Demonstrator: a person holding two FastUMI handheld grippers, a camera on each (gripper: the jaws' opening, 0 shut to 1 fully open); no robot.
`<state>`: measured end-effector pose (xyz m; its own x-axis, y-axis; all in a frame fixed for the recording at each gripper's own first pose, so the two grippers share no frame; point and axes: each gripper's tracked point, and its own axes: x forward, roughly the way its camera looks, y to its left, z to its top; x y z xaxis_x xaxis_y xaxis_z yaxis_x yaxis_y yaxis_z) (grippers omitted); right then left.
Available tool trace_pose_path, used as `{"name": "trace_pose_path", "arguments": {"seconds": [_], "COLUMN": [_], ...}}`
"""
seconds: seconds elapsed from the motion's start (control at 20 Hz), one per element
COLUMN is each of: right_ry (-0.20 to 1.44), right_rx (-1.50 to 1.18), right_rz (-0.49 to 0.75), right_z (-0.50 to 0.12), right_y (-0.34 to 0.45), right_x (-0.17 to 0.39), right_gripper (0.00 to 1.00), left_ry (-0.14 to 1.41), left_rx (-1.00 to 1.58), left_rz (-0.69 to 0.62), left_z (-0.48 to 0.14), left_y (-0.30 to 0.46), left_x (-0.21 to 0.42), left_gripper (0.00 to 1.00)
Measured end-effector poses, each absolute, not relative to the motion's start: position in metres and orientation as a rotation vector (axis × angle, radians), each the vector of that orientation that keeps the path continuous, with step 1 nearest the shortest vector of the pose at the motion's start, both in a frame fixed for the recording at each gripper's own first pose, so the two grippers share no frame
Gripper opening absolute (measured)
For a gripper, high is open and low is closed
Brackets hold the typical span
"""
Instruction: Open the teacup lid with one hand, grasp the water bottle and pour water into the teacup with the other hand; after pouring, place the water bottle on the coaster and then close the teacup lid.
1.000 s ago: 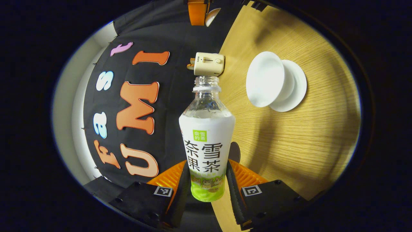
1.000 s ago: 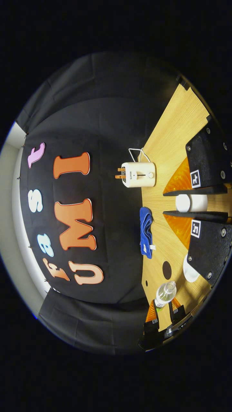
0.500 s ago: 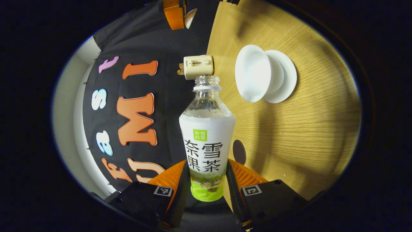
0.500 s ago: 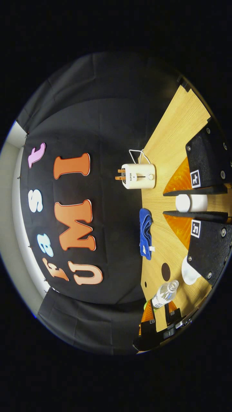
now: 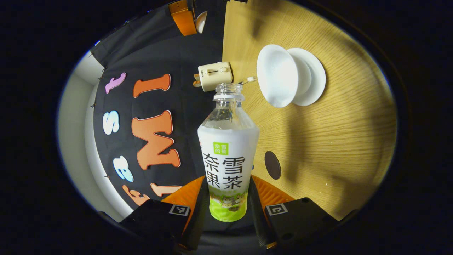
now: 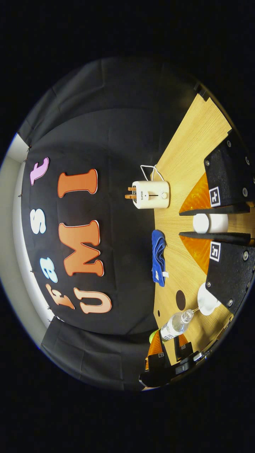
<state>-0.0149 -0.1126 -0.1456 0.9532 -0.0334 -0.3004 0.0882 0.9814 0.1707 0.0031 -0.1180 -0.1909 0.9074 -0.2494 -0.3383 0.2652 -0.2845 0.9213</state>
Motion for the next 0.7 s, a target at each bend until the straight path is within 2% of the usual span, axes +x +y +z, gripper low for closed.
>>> {"name": "trace_pose_path", "arguments": {"seconds": [0.05, 0.1, 0.15, 0.2, 0.45, 0.5, 0.65, 0.7], "right_ry": [0.301, 0.300, 0.300, 0.301, 0.304, 0.304, 0.303, 0.304], "right_rx": [0.184, 0.184, 0.184, 0.184, 0.180, 0.177, 0.177, 0.180], "right_rz": [-0.061, -0.060, -0.060, -0.056, -0.044, -0.044, -0.040, -0.038], "right_z": [-0.1456, -0.1455, -0.1461, -0.1463, -0.1475, -0.1478, -0.1467, -0.1462], "right_y": [-0.1125, -0.1121, -0.1119, -0.1111, -0.1073, -0.1076, -0.1077, -0.1074], "right_x": [-0.0149, -0.0150, -0.0152, -0.0151, -0.0158, -0.0159, -0.0170, -0.0171], "right_gripper": [0.22, 0.22, 0.22, 0.22, 0.22, 0.22, 0.22, 0.22], "left_ry": [0.013, 0.007, 0.005, -0.001, -0.020, -0.025, -0.044, -0.051], "left_rx": [1.799, 1.805, 1.812, 1.817, 1.847, 1.853, 1.868, 1.875], "left_rz": [-0.495, -0.493, -0.491, -0.491, -0.497, -0.501, -0.500, -0.502], "left_z": [-0.1909, -0.1907, -0.1911, -0.1913, -0.1894, -0.1882, -0.1874, -0.1880], "left_y": [-0.1180, -0.1184, -0.1173, -0.1174, -0.1172, -0.1178, -0.1182, -0.1187], "left_x": [0.0037, 0.0047, 0.0055, 0.0059, 0.0050, 0.0056, 0.0050, 0.0047], "left_gripper": [0.67, 0.60, 0.67, 0.64, 0.64, 0.60, 0.67, 0.64]}}
